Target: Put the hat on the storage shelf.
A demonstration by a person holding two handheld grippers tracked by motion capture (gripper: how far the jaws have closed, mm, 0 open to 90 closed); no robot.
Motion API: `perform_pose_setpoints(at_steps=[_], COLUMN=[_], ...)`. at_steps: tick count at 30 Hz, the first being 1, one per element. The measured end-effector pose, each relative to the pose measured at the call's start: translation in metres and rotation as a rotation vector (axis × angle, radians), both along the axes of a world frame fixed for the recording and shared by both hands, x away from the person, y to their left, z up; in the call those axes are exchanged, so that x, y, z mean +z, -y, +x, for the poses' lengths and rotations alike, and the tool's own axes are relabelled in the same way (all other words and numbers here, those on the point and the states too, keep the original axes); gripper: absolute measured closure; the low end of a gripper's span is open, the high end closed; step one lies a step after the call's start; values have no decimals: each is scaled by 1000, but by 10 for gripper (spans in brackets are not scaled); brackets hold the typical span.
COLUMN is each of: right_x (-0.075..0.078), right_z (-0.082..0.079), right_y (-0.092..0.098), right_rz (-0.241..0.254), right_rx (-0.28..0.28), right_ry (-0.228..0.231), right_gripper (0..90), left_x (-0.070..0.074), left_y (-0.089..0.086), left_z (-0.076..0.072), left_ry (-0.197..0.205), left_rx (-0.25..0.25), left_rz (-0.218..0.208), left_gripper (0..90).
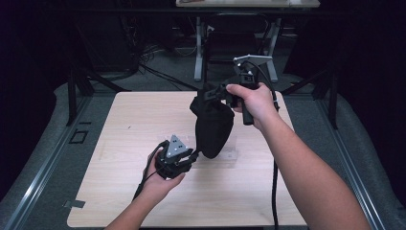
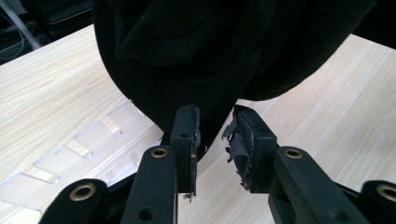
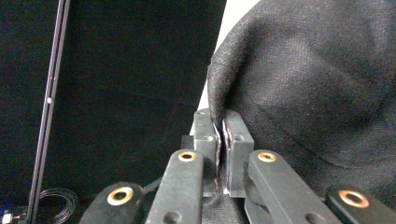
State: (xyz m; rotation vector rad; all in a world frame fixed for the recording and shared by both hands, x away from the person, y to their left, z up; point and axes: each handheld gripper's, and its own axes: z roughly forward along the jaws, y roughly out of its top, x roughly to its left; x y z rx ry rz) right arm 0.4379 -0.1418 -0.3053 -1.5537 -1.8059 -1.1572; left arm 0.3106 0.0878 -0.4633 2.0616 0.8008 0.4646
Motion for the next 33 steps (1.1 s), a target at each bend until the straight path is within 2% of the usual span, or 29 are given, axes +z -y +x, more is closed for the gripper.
perform_pose_setpoints(at_steps=[11, 17, 22, 33], right_x=[-1, -2, -1, 0], right_z=[1, 1, 1, -1], right_y=[-1, -5, -9, -15], right_rz=[14, 25, 25, 22], right_rx=[-3, -1, -1, 13], right_ry=[-4, -5, -2, 15], right_gripper=[860, 860, 857, 815], left_x=[4, 5, 4, 2], left_y=[4, 8, 11, 9], left_z=[2, 3, 5, 5], left_ry=[14, 16, 21, 22], left_rx=[10, 12, 10, 18], left_rz=[-5, 10, 47, 66], left_gripper=[747, 752, 759, 804])
